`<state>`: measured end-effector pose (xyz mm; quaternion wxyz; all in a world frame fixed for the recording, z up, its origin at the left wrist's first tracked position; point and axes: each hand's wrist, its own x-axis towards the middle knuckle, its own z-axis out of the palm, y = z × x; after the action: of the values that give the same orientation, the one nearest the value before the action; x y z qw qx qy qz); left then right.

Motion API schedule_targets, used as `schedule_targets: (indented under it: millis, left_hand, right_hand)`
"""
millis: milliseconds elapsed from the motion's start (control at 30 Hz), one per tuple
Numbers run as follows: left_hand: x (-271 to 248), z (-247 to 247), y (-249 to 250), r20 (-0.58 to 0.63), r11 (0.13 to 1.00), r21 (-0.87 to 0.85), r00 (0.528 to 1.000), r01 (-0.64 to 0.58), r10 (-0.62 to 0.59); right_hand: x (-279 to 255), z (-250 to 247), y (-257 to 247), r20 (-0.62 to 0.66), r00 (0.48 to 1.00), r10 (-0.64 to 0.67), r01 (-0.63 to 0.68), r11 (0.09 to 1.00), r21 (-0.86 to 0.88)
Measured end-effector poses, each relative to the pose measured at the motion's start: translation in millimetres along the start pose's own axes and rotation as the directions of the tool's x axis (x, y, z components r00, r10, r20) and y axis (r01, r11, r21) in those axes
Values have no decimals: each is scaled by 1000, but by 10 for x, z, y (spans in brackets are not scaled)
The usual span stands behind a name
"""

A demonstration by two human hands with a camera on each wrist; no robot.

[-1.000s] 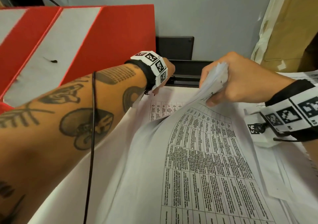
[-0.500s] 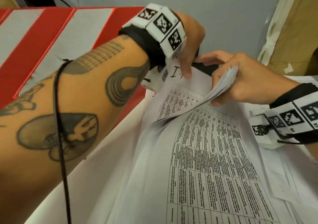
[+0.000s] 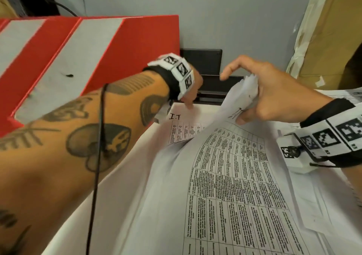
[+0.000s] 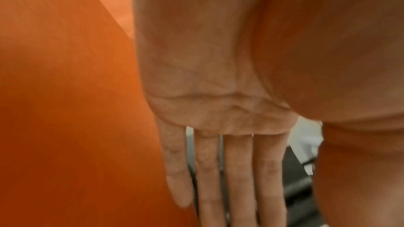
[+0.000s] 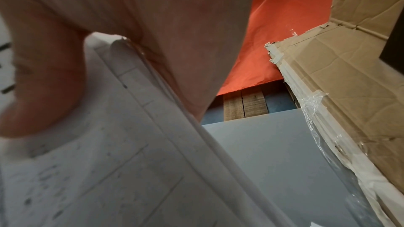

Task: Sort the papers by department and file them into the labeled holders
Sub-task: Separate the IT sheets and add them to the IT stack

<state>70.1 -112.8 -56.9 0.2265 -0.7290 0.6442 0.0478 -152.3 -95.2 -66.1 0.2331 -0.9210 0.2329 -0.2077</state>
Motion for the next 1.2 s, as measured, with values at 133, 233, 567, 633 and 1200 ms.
schedule_targets:
  millis: [133,233,567,633,1200]
  left_hand:
    - [192,225,32,-27,961,275,999,38,-32]
    - [222,225,23,-88,947,317,996,44,-17]
    - [-29,-66,59,-145,979,202,989,-10,40]
    - [-166,-199,65,-160,989,138,984,-51,73]
    - [-1492,-179,-31,-660,775,-437,748,-456,68]
  right_hand:
    - [7,4,-13,67,997,-33,35,999,-18]
    - [8,-1,16,67,997,-32,32,999,-9]
    - [5,28,30,86,996,-28,24,999,39]
    - [16,41,13,79,996,-45,38,995,88]
    - [100,143,-33,-163,986,-36,30,999,-37]
